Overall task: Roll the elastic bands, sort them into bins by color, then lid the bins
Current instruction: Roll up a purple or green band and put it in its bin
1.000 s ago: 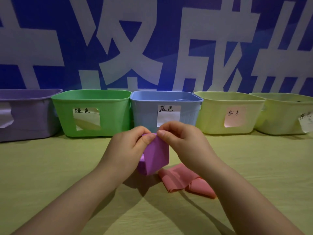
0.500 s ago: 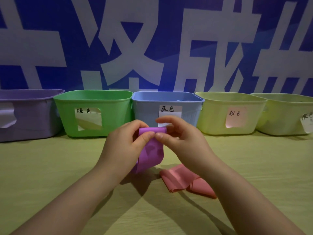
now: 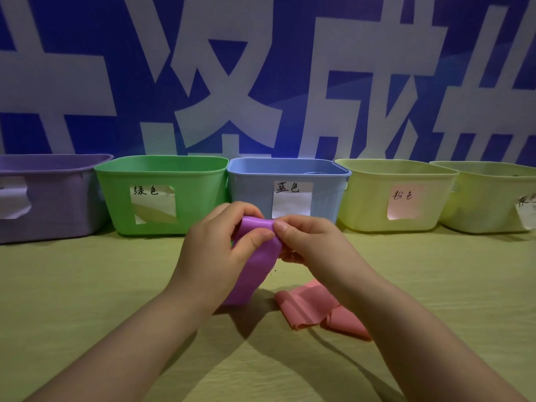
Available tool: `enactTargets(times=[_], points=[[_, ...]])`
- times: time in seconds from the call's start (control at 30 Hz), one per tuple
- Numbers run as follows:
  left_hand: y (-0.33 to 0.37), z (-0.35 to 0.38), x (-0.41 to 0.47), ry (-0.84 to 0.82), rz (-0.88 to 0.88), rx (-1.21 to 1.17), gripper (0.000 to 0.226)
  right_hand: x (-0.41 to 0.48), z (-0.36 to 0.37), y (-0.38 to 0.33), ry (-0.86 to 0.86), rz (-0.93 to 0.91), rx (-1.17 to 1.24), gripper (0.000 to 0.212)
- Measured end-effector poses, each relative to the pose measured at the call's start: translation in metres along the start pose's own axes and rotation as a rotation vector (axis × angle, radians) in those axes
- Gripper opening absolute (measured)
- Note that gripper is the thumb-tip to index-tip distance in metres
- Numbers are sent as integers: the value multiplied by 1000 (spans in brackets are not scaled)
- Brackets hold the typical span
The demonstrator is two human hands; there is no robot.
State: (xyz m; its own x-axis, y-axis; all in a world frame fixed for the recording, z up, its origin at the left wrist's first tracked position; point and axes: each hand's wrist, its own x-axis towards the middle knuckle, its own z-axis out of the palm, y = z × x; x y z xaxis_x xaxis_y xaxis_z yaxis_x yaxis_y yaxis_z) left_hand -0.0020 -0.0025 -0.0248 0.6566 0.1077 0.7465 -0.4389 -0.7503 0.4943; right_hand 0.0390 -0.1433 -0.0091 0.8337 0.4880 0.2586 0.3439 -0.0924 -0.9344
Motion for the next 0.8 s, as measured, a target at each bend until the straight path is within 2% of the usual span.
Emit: enactTargets(times=[0.17, 0.3, 0.33, 0.47, 0.57, 0.63, 0.8], points=[[1, -1, 0, 8, -25, -1, 28, -2, -1, -3, -43, 58, 32, 33], [2, -1, 1, 35, -99, -16, 40, -3, 3, -3, -6, -33, 118, 14], [3, -1, 1, 34, -120, -23, 43, -3, 3, -2, 6, -59, 129, 16], [3, 1, 1, -12, -179, -77, 51, -1, 4, 2, 61, -113, -28, 12], [-2, 3, 1, -38, -220, -167, 44, 1, 4, 6, 96, -123, -129, 7], [-1, 3, 1, -51, -220, -232, 31, 2, 3, 6, 124, -119, -179, 17], [9, -1, -1, -41, -119, -94, 14, -1, -2, 0, 118, -64, -143, 38]])
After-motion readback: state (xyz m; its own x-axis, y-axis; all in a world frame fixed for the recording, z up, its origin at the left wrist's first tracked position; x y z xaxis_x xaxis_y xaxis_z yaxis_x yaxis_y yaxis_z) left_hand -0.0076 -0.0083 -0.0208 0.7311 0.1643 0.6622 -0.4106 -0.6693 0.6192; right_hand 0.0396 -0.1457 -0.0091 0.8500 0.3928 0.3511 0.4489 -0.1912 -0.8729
